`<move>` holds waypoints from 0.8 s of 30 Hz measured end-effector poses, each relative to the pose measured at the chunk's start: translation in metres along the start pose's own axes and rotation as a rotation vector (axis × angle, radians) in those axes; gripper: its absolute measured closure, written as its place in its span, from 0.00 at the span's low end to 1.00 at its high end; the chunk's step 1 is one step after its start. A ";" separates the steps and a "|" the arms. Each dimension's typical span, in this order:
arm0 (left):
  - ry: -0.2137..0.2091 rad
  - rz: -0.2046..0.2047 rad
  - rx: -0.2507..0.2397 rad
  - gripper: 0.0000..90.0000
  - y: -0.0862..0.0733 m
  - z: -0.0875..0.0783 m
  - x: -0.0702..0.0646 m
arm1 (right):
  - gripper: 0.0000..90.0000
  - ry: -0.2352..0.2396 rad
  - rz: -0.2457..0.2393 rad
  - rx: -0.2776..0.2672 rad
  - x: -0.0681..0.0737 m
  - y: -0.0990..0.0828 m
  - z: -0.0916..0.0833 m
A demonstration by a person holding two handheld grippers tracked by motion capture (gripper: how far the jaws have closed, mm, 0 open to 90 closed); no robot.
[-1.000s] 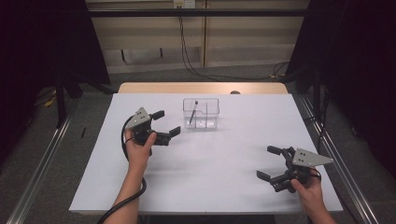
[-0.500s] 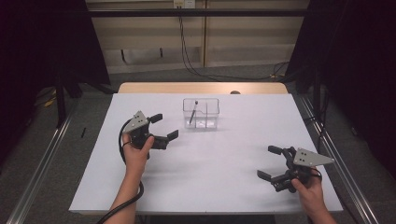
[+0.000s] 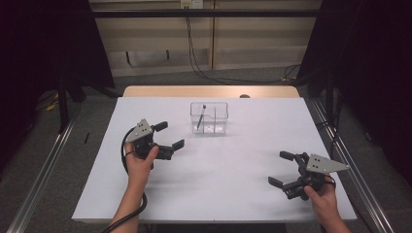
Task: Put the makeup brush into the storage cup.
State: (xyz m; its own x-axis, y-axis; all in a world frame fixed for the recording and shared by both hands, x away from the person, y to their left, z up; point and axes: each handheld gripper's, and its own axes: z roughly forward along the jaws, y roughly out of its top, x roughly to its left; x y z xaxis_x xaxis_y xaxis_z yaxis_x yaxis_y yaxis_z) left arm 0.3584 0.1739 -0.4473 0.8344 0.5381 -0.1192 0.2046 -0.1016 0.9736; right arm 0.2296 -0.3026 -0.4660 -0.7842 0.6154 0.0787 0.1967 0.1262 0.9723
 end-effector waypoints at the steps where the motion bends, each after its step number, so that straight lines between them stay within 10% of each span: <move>1: 0.003 0.008 0.004 0.00 0.000 -0.001 0.000 | 0.00 0.000 -0.002 0.000 0.000 0.000 0.000; 24: 0.027 0.014 0.000 0.00 -0.004 -0.029 -0.001 | 0.00 0.001 -0.001 -0.002 0.000 0.001 0.003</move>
State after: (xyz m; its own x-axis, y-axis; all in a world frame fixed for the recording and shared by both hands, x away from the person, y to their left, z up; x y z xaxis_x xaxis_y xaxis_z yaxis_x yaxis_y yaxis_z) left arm 0.3418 0.1976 -0.4452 0.8231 0.5590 -0.1003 0.1930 -0.1092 0.9751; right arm 0.2314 -0.3004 -0.4658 -0.7853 0.6142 0.0782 0.1945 0.1249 0.9729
